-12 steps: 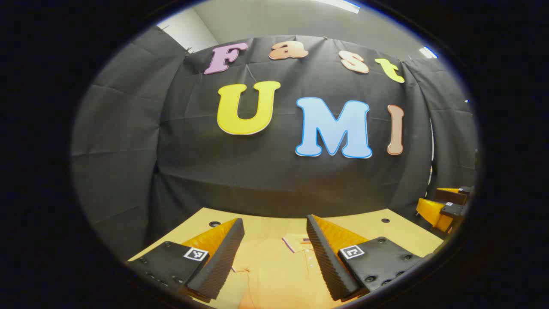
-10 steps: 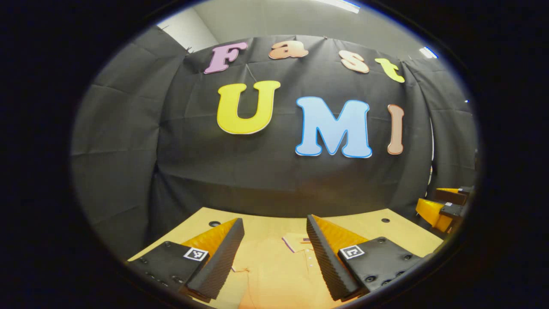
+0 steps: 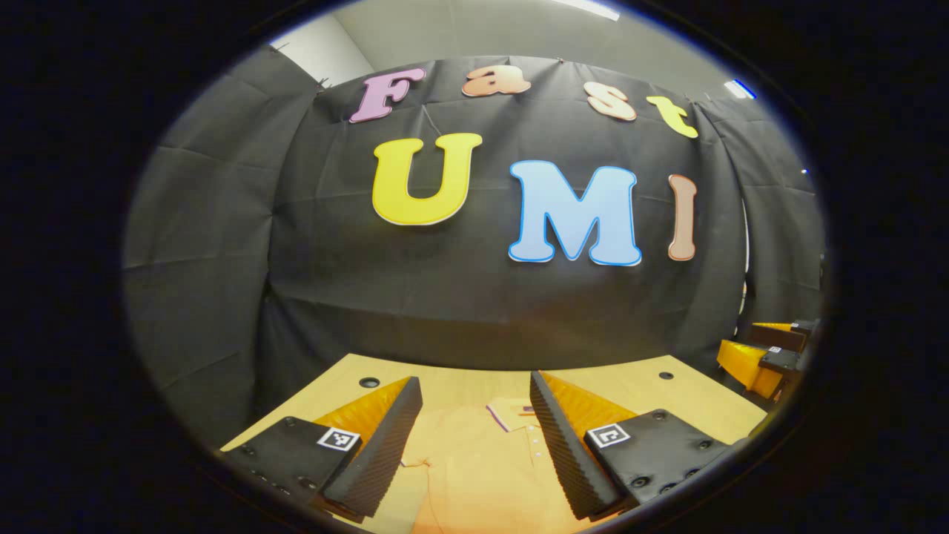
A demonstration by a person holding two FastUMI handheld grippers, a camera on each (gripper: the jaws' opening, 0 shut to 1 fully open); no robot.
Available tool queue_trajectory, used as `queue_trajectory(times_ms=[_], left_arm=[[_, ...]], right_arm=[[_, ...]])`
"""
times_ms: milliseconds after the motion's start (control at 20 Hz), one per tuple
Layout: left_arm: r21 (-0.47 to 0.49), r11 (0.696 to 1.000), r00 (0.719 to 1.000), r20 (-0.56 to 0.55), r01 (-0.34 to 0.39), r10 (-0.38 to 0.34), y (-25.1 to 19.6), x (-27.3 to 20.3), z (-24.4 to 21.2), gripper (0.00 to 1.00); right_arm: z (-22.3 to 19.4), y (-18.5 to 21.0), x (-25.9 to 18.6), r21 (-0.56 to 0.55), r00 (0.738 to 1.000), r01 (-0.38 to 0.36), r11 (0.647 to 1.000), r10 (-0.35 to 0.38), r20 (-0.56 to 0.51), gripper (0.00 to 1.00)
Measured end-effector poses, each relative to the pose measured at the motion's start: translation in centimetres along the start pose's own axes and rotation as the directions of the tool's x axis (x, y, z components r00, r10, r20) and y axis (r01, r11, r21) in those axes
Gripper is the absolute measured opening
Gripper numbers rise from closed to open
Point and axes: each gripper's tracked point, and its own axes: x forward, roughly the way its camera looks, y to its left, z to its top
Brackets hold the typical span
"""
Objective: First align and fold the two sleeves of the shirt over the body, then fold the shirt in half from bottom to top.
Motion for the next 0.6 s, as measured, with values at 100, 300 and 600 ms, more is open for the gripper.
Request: queue_trajectory(times_ms=[100,300,600], left_arm=[[0.001,1.0,1.0,0.004,-0.004,0.004,0.1,-0.1,0.1,0.94],[-0.003,1.0,1.0,0.005,-0.014,0.014,0.4,-0.4,-0.2,0.94],[0.005,0.999,0.999,-0.014,-0.036,0.036,0.8,-1.0,-1.3,0.95]], right_arm=[[-0.2,-0.1,0.1,-0.006,1.0,0.005,1.0,-0.005,-0.001,0.95],[-1.0,-0.4,0.7,-0.027,1.0,0.008,1.0,-0.009,-0.022,0.95],[-3.9,-1.0,3.7,0.003,0.995,0.009,1.0,-0.008,-0.097,0.96]])
